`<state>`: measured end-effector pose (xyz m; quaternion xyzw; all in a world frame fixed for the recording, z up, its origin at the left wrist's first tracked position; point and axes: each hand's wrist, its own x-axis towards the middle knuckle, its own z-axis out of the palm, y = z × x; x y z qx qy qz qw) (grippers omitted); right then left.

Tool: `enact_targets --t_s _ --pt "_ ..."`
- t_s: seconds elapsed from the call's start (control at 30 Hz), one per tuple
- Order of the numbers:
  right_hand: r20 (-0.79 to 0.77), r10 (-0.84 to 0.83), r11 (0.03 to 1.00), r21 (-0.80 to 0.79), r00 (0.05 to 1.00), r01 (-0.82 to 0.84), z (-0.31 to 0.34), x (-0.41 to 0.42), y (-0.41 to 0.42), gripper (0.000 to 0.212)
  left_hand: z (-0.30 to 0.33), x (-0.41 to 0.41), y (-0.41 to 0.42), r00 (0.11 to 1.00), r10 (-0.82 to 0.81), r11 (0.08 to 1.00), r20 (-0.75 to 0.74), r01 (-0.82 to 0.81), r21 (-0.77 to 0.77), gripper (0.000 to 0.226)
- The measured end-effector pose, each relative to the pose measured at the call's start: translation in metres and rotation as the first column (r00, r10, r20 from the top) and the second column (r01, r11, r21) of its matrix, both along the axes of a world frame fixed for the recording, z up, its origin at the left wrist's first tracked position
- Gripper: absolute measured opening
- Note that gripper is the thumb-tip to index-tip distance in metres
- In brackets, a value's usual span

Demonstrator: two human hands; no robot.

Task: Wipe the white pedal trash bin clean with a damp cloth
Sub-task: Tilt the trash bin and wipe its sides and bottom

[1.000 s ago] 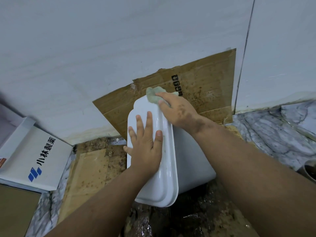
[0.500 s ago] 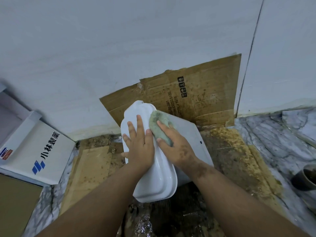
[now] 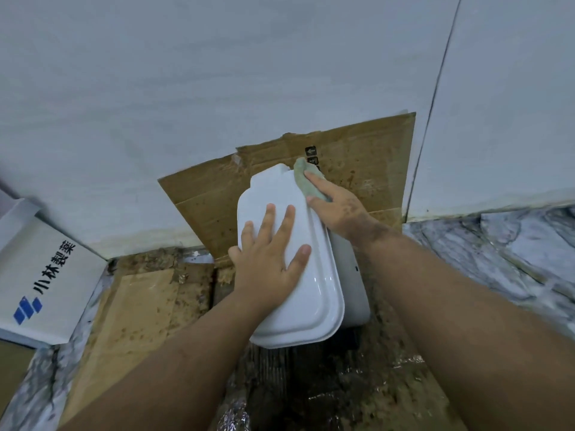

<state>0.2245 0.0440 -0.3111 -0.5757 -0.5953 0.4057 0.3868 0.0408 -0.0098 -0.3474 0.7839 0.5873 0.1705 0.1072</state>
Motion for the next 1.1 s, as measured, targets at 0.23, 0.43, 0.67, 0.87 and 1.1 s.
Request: enact_targets --t_s 0.23,0.43,0.67,0.87,1.1 --pt "-0.032 -0.136 0.991 -0.022 0.99 0.136 0.003 0.033 -0.002 0.039 -0.003 0.01 0.007 0.997 -0.07 0.997 -0.028 0.07 0.017 0.079" --pt "-0.082 -0.179 0.978 0.097 0.981 0.186 0.009 0.024 -0.005 0.037 -0.002 0.027 0.006 0.992 -0.094 0.995 -0.084 0.096 0.009 0.08" --pt "-0.267 -0.13 0.991 -0.053 0.955 0.121 0.012 0.024 0.024 0.046 -0.001 0.028 0.007 0.992 -0.083 0.997 -0.092 0.083 -0.004 0.078" --pt "-0.45 -0.107 0.993 -0.085 0.887 0.077 -0.015 0.033 -0.011 0.056 0.0 0.035 0.005 0.986 -0.113 0.993 -0.121 0.114 0.002 0.079" --pt "-0.532 -0.169 0.981 -0.17 0.829 0.091 -0.036 0.027 -0.076 0.058 -0.001 0.032 0.005 0.988 -0.094 0.995 -0.123 0.095 0.004 0.081"
